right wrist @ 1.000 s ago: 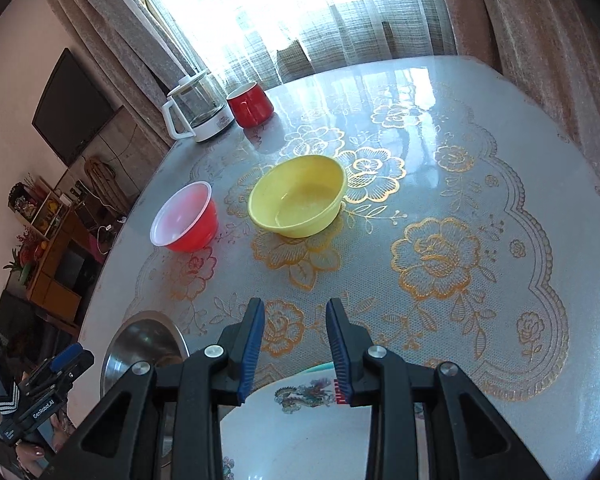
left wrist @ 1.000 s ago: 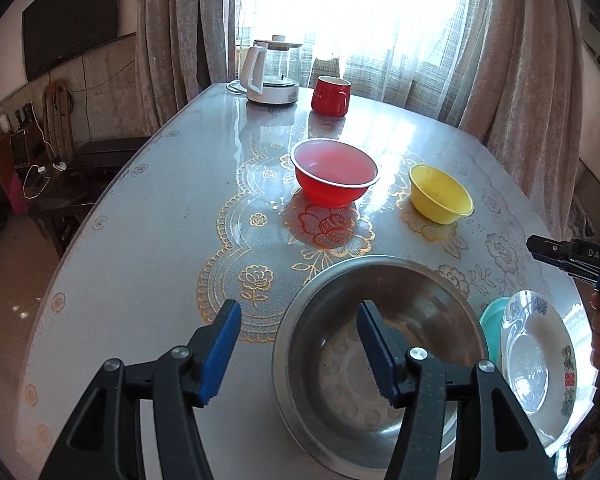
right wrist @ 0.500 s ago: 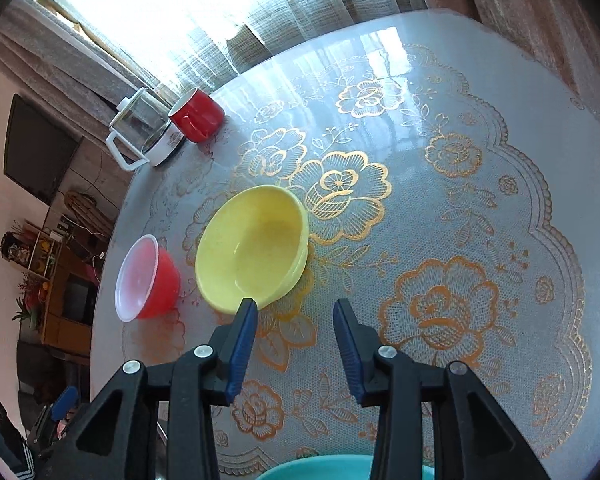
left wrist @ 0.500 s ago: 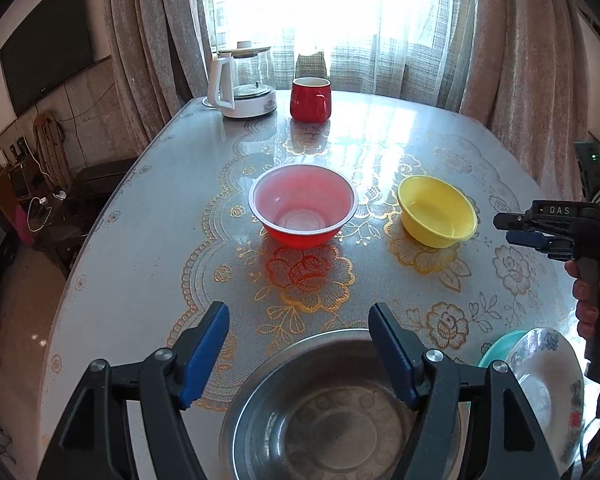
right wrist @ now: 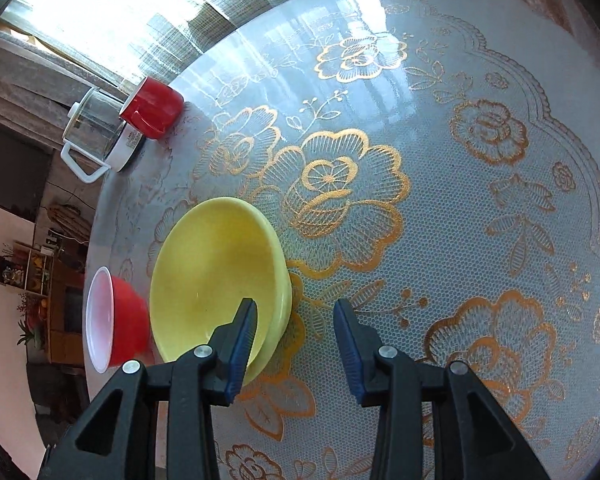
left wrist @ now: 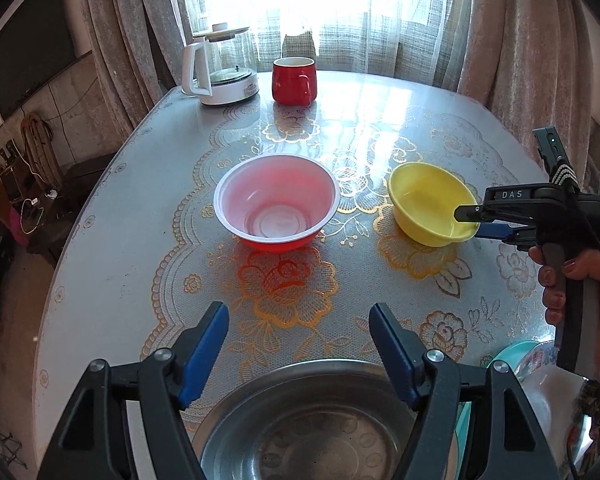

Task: Organize plates and bowls
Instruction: 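Move both grippers to the rim of the yellow bowl, then close both grippers on the yellow bowl rim and lift it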

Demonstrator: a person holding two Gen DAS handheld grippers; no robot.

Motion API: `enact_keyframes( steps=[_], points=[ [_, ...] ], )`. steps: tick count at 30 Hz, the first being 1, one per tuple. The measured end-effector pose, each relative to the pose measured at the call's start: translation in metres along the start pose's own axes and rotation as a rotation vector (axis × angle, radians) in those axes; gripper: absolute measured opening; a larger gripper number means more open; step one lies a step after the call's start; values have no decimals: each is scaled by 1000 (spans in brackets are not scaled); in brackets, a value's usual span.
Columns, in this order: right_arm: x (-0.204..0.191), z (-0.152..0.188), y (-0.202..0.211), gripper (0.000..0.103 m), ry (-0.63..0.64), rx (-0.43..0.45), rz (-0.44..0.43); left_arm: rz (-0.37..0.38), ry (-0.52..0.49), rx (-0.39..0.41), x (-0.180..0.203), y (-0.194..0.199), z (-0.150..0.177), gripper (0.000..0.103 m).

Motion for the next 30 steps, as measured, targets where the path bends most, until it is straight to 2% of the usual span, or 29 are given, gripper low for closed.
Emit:
enact_keyframes(
  steps=[5, 7, 9, 12, 18, 23, 26, 30],
  points=[
    [-6, 2, -2, 30, 63, 4, 25, 9, 1, -17, 5, -6, -3, 73],
    [-11, 4, -4, 22, 96, -2, 36, 10, 4, -26, 6, -8, -5, 73],
    [-13, 9, -3, 20, 129, -4, 49, 23, 9, -30, 9, -10, -6, 73],
    [-16, 14, -2, 18, 167, -3, 77, 29, 4, -38, 13, -12, -10, 73],
    [-16, 31, 7, 17, 216, -21, 80, 69, 12, -38, 26, -15, -24, 73],
    [-11, 50, 14, 17, 254, -53, 87, 69, -3, -56, 43, -29, -34, 73],
    [-10, 57, 15, 17, 277, -68, 92, 74, -21, -82, 55, -42, -38, 73],
    [-9, 69, 20, 17, 305, -83, 87, 125, -8, -156, 71, -62, -38, 70]
  ],
)
Point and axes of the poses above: each gripper's, at about its wrist camera, not at the fingertips, and y roughly against the way its jaws point, x to its right, z to its underside, the point moved 9 cm from there along -y, roughly the way its jaws point, and after that the axes turned 3 degrees about -x, right-handed, at the moved point
